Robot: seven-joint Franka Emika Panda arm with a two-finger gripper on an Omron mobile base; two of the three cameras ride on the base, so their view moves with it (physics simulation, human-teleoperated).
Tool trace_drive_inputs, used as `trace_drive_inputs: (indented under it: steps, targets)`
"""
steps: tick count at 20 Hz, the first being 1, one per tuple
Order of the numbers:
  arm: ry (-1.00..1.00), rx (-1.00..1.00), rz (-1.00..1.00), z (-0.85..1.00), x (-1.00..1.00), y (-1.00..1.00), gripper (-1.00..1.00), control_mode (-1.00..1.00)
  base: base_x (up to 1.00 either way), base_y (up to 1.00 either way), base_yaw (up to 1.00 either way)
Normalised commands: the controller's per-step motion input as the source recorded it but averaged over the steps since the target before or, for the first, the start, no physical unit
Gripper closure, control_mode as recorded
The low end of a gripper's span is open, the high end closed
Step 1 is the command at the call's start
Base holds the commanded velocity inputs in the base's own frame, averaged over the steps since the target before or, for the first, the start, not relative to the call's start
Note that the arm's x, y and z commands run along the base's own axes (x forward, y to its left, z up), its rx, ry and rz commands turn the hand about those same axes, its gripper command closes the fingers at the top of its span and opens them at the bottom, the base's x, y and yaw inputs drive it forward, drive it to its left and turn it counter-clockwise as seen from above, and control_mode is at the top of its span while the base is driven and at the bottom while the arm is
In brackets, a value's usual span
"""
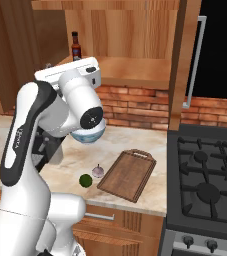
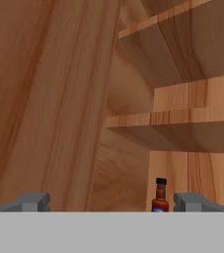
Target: Open the cabinet. Place the bowl and condiment on the counter. Then place the lime and garlic on the cutting board.
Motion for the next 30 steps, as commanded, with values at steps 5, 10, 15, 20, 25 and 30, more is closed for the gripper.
trace_drive_inputs:
  steps: [5, 10, 15, 20, 25, 30]
  targets:
    - [0.08, -0.02, -0.01, 0.0, 0.39, 0.09, -1.0, -1.0, 0.0, 0.0, 0.0]
    - [0.02, 0.0, 0.0, -0.07, 0.4, 0.04, -1.0, -1.0, 0.0, 0.0, 0.0]
    - [0.0, 0.0, 0.0, -0.11, 0.38, 0.02, -1.0, -1.0, 0.0, 0.0, 0.0]
    - [0.0, 0.0, 0.01, -0.07, 0.37, 0.05, -1.0, -1.0, 0.0, 0.0, 0.0]
    - [0.01, 0.0, 0.0, -0.04, 0.43, 0.05, -1.0, -1.0, 0.0, 0.0, 0.0]
    - [0.03, 0.0, 0.0, 0.0, 0.42, 0.02, -1.0, -1.0, 0.0, 0.0, 0.0]
